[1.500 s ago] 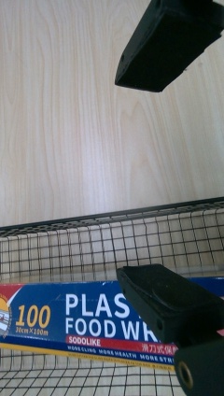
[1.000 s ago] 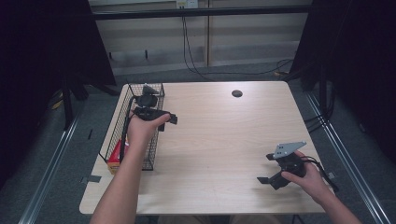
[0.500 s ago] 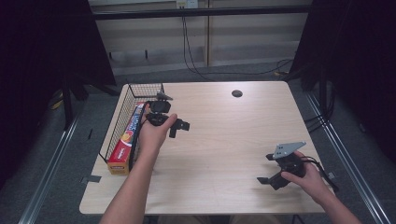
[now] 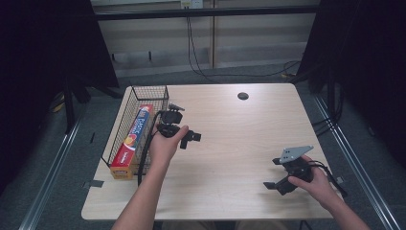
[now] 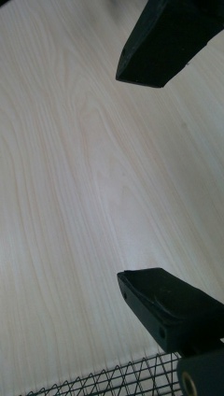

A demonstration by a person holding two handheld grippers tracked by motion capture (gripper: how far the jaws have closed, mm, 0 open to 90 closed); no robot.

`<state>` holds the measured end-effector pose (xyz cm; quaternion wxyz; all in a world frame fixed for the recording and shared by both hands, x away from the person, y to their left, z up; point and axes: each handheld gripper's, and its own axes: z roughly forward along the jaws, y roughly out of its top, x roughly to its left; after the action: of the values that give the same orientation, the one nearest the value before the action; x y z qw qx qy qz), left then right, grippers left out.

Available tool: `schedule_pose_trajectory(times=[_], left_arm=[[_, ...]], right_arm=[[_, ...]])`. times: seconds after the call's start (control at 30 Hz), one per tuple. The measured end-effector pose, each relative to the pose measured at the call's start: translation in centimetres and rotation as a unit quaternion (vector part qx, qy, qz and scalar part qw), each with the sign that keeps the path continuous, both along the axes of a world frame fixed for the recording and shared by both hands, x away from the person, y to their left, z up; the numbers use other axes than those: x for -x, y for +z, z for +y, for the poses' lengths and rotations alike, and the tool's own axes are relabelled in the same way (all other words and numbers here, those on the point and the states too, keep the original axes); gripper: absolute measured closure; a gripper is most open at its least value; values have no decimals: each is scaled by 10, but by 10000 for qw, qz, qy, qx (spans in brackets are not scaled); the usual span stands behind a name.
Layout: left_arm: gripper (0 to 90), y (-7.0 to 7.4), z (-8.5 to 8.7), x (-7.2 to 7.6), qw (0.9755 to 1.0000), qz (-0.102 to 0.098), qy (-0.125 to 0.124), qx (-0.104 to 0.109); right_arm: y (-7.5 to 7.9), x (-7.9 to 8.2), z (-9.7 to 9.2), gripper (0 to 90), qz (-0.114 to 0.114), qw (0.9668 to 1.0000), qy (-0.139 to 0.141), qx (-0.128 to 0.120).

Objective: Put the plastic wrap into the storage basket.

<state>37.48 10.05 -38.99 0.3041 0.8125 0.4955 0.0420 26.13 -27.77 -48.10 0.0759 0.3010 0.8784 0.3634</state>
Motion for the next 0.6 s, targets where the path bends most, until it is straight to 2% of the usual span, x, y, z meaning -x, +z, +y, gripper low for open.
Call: schedule_pose_trajectory(times=[0.07, 0.2, 0.6], left_arm=[[50, -5, -1, 1, 9999, 33, -30, 95], [53, -13, -3, 4, 9999, 58, -66, 139], [54, -36, -9, 17, 9997, 80, -191, 148]], right_arm=[[0, 0, 0, 22, 3, 10000, 6, 7], [0, 0, 0, 22, 9, 10000, -2, 11], [-1, 0, 1, 22, 20, 10000, -6, 53]])
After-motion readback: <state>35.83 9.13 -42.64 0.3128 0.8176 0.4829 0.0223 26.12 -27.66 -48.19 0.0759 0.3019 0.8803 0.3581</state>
